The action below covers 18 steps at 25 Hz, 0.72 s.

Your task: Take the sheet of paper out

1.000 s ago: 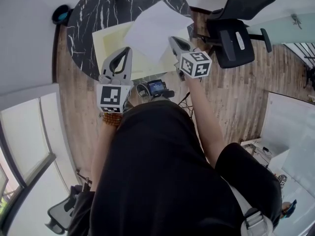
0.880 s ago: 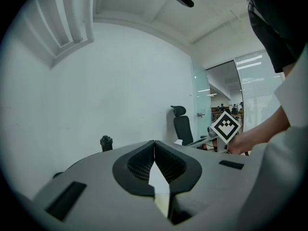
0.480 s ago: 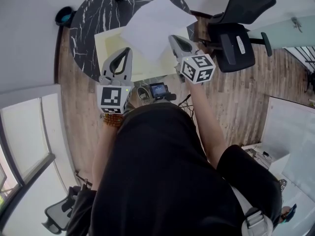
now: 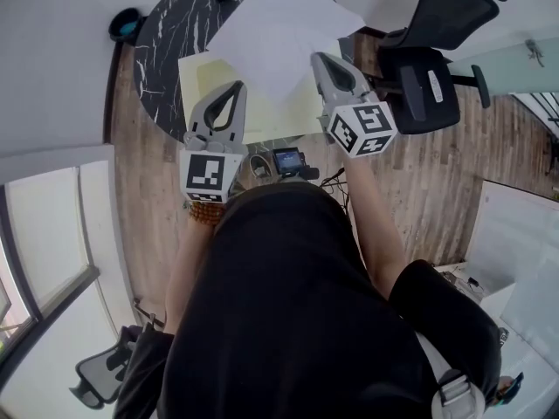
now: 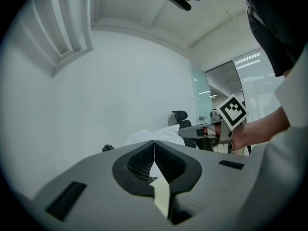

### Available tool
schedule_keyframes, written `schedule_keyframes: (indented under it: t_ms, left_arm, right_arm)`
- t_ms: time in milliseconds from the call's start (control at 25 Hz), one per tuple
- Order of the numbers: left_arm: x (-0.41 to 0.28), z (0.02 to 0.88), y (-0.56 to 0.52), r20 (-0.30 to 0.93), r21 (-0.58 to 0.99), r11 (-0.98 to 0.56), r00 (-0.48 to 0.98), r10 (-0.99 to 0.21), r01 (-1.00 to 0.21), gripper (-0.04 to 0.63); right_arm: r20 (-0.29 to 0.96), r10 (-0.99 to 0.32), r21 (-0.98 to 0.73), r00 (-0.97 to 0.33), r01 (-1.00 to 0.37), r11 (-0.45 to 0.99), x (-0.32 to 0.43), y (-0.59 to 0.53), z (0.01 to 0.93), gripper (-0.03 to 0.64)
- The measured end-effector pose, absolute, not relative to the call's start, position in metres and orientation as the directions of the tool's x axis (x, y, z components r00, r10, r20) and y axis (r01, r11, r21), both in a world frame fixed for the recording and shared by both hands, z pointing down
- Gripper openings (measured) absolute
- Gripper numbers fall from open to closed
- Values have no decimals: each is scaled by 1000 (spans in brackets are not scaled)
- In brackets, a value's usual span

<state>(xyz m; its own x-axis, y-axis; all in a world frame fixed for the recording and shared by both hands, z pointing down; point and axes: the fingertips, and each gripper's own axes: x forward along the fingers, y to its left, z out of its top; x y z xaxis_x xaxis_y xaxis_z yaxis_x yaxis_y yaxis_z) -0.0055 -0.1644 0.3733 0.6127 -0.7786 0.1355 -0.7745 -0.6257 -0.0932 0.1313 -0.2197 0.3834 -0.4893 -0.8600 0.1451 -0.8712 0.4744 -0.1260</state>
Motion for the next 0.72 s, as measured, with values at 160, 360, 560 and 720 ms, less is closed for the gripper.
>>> schedule_keyframes:
  t_ms: [160,360,560,720]
  left_arm:
    - [-6,363,-166,126,-91,-613,602,-789,-785,0]
    - [-9,357,-169,104,-123,-608,599,-794,-784,0]
    - [-10,358,-168,125,-75,-585,574,-809,-808,0]
    - [-13,362,-169,129,-97,-583,570,-811,-807,0]
  right_arm:
    - [96,-871,-69,-482,-876,478,125,-217,361,-3]
    - [44,-875,16,-482,-875,483,111,-212,336,-3]
    - [32,-872,97,-488,-867,488,99,-210,331,-3]
    - [30,-868,136,-495,-859,494,91,-208,333,-4]
